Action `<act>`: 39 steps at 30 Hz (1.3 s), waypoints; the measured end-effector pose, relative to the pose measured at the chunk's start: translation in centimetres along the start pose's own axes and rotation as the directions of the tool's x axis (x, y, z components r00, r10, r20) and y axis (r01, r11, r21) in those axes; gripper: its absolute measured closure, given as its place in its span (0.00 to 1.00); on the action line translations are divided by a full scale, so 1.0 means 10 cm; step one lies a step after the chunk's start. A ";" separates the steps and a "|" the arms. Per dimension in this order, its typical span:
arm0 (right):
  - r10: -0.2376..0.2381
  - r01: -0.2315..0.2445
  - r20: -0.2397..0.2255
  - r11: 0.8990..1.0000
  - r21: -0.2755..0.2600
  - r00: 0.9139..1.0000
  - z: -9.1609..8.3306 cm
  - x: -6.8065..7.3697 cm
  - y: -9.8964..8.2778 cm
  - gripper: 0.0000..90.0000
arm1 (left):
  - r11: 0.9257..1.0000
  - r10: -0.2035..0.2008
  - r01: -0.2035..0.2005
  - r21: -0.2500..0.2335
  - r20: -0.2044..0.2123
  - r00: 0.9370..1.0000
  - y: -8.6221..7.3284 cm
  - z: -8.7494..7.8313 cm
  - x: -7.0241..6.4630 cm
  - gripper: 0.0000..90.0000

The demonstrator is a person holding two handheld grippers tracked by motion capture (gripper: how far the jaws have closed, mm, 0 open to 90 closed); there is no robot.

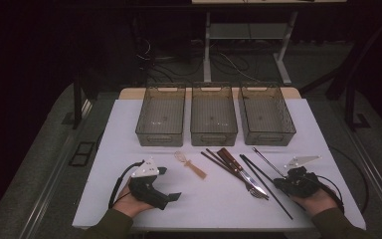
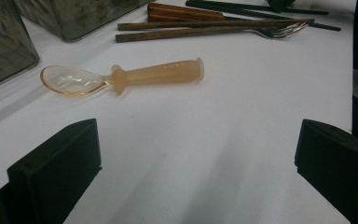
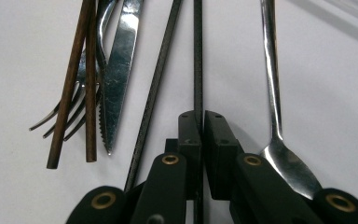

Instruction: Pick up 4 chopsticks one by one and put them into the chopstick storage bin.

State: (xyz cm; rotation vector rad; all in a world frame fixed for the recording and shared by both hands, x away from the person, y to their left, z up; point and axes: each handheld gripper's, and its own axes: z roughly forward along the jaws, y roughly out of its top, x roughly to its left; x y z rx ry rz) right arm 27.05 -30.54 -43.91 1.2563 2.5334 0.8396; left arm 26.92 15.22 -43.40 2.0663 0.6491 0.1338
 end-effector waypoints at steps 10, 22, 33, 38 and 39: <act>0.017 -0.018 -0.025 0.998 -0.052 1.000 -0.09 -0.04 0.03 0.95 | 1.000 0.002 -0.002 0.001 0.000 1.000 0.00 0.00 0.00 0.00; -0.010 -0.001 -0.074 0.988 -0.153 0.997 -0.26 -0.10 0.06 0.95 | 1.000 0.002 -0.002 0.001 0.001 1.000 0.00 0.00 0.00 0.00; -0.030 -0.002 -0.131 0.972 -0.234 0.991 -0.36 -0.15 0.08 0.95 | 1.000 0.000 0.000 -0.024 -0.001 1.000 -0.02 -0.01 0.01 0.00; -0.031 -0.007 -0.144 0.967 -0.254 0.989 -0.36 -0.16 0.10 0.95 | 1.000 0.007 -0.007 -0.019 -0.002 1.000 -0.03 -0.01 0.01 0.00; -0.030 -0.010 -0.150 0.966 -0.259 0.988 -0.36 -0.16 0.11 0.95 | 1.000 0.009 -0.009 -0.019 -0.002 1.000 -0.03 -0.01 0.02 0.00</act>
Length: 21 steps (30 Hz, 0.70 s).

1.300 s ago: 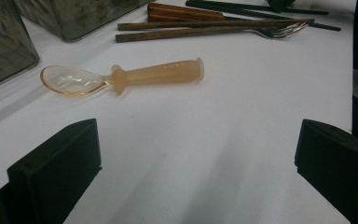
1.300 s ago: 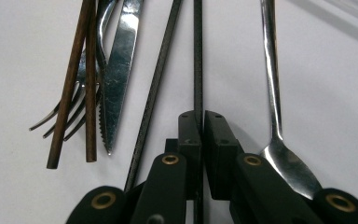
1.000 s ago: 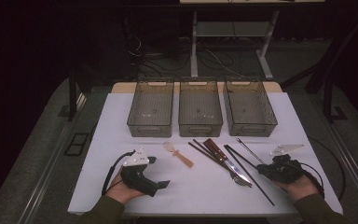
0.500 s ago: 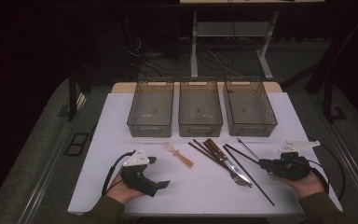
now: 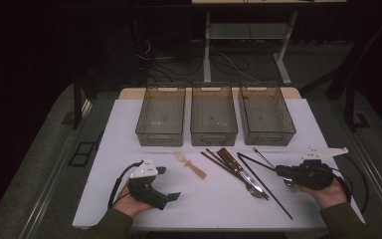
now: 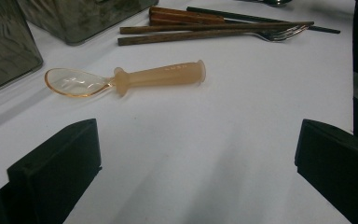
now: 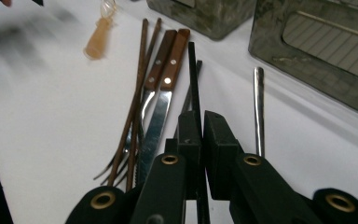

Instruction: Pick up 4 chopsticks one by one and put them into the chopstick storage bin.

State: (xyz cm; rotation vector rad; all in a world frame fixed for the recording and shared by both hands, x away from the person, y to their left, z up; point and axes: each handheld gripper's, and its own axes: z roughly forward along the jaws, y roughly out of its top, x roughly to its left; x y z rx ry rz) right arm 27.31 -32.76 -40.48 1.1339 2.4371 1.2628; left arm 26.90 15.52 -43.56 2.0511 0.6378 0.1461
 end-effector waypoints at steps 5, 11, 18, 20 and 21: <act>0.000 -0.001 -0.028 0.999 -0.042 1.000 0.00 0.00 0.04 0.95 | 1.000 -0.002 0.002 0.003 -0.005 1.000 -0.01 0.00 0.01 0.00; -0.011 0.008 -0.048 0.998 -0.063 0.999 0.02 0.01 0.10 0.95 | 1.000 0.003 -0.003 0.002 -0.008 1.000 -0.01 -0.01 0.01 0.00; -0.019 0.013 -0.069 0.996 -0.089 0.997 0.07 0.04 0.19 0.95 | 1.000 0.012 -0.012 0.011 -0.018 1.000 -0.01 0.00 0.01 0.00; -0.023 0.017 -0.073 0.996 -0.088 0.997 0.10 0.07 0.23 0.95 | 1.000 0.010 -0.010 0.012 -0.018 1.000 -0.01 0.00 0.01 0.00; -0.029 0.023 -0.074 0.996 -0.087 0.997 0.11 0.08 0.25 0.95 | 1.000 0.012 -0.012 0.012 -0.017 1.000 -0.01 0.01 0.01 0.00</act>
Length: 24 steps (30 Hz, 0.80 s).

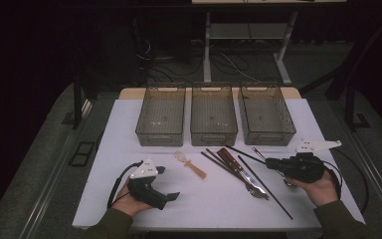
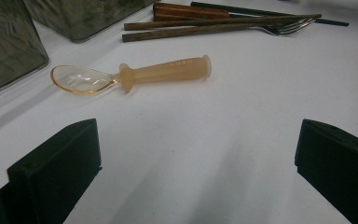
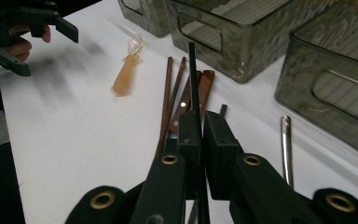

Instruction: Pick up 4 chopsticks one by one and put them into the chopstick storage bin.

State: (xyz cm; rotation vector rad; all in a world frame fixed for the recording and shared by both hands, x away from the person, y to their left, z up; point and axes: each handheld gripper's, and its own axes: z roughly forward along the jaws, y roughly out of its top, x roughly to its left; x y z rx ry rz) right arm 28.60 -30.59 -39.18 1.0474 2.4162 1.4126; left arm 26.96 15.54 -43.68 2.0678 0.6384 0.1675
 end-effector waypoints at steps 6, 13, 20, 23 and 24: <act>-0.009 0.008 -0.019 1.000 -0.005 1.000 0.09 0.05 0.10 0.95 | 1.000 0.004 -0.004 0.001 0.002 1.000 0.00 0.00 0.00 0.00; -0.005 0.004 -0.037 1.000 -0.017 0.999 0.25 0.10 0.24 0.95 | 1.000 0.007 -0.007 0.001 0.010 1.000 0.01 0.01 -0.01 0.00; -0.011 0.009 -0.050 0.999 -0.034 0.999 0.40 0.14 0.38 0.95 | 1.000 0.007 -0.007 0.000 0.015 1.000 0.01 0.01 -0.02 0.00; -0.019 0.017 -0.052 0.999 -0.043 0.998 0.44 0.16 0.45 0.95 | 1.000 0.010 -0.010 -0.001 0.015 1.000 0.01 0.01 -0.02 0.00; -0.020 0.017 -0.050 0.999 -0.050 0.999 0.46 0.17 0.48 0.95 | 1.000 0.010 -0.010 -0.001 0.015 1.000 0.01 0.01 -0.02 0.00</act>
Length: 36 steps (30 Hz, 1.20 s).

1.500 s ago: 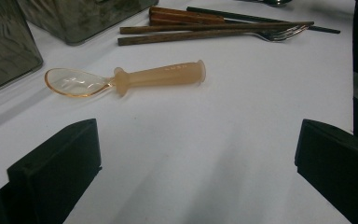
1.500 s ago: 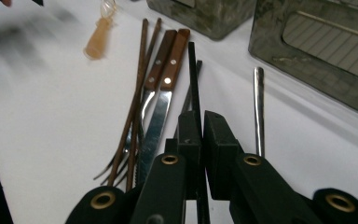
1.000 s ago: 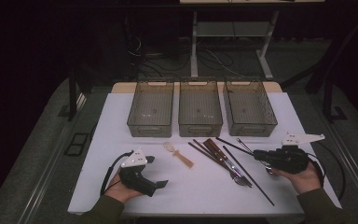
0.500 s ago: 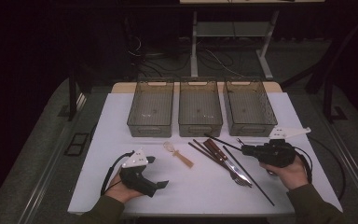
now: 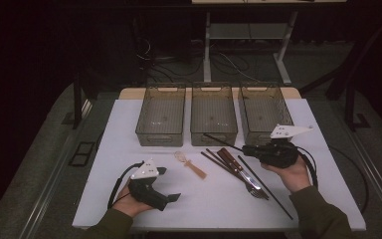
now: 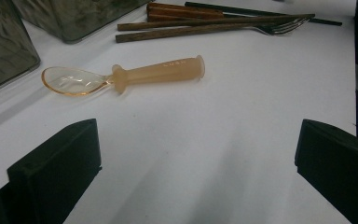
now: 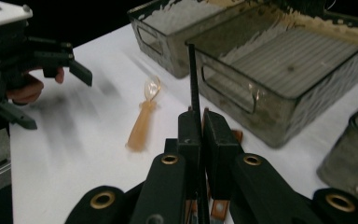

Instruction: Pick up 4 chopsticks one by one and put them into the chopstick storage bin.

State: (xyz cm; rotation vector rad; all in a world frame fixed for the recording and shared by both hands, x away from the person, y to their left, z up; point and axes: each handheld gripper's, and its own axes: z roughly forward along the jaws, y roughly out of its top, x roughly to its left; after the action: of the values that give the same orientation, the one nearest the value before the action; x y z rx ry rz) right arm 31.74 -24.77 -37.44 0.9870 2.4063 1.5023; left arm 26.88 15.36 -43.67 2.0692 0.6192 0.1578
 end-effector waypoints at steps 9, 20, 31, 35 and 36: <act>-0.016 0.016 0.031 1.000 0.010 0.999 0.21 0.01 0.17 0.95 | 1.000 -0.019 0.019 -0.011 -0.005 1.000 0.00 0.00 0.01 0.00; -0.009 0.007 0.082 0.999 0.032 0.997 0.49 0.04 0.45 0.95 | 0.999 -0.027 0.027 -0.027 -0.008 1.000 0.00 -0.01 0.02 0.00; 0.020 -0.023 0.095 0.999 0.025 0.995 0.74 0.01 0.69 0.95 | 0.999 -0.033 0.033 -0.034 -0.003 0.999 0.01 -0.02 0.01 0.00; 0.024 -0.028 0.105 0.999 0.029 0.994 0.84 0.02 0.78 0.95 | 0.999 -0.032 0.032 -0.028 -0.004 0.999 0.01 -0.01 0.01 0.00; 0.021 -0.024 0.110 0.999 0.027 0.994 0.86 0.02 0.81 0.95 | 0.999 -0.032 0.032 -0.026 -0.005 0.999 0.01 -0.01 0.01 0.00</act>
State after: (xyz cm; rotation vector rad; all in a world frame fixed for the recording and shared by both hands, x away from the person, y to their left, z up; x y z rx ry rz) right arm 39.05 -15.89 -34.85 1.0762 2.3539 1.3861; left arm 26.95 15.43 -43.56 2.0335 0.6498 0.1517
